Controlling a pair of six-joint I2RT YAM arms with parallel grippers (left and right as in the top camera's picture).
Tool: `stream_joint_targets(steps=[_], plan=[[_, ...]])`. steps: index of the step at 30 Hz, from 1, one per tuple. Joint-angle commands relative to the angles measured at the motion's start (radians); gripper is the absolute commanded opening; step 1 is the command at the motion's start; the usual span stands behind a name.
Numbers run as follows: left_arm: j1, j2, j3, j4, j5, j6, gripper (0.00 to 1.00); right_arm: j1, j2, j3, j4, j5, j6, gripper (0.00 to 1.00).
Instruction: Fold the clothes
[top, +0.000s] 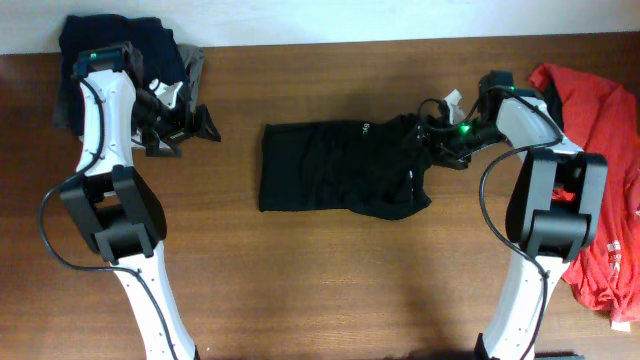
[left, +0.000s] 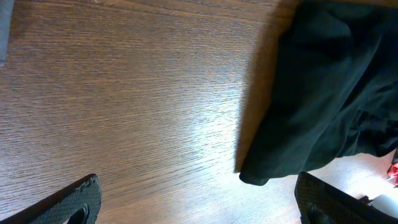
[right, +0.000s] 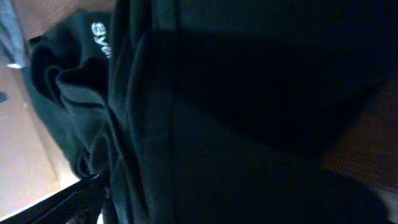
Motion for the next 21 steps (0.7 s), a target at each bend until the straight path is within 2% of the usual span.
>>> stream_joint_targets(steps=[1, 20, 21], plan=[[-0.006, -0.034, 0.013, -0.001, 0.014, -0.002, 0.99, 0.046, 0.068, -0.01, 0.002, -0.032, 0.004, 0.98], [-0.006, -0.034, 0.013, -0.002, 0.015, -0.002, 0.99, 0.101, 0.082, -0.017, 0.014, -0.09, 0.004, 1.0], [-0.006, -0.034, 0.013, -0.002, 0.014, -0.002, 0.99, 0.106, 0.082, -0.017, 0.016, -0.09, 0.004, 0.97]])
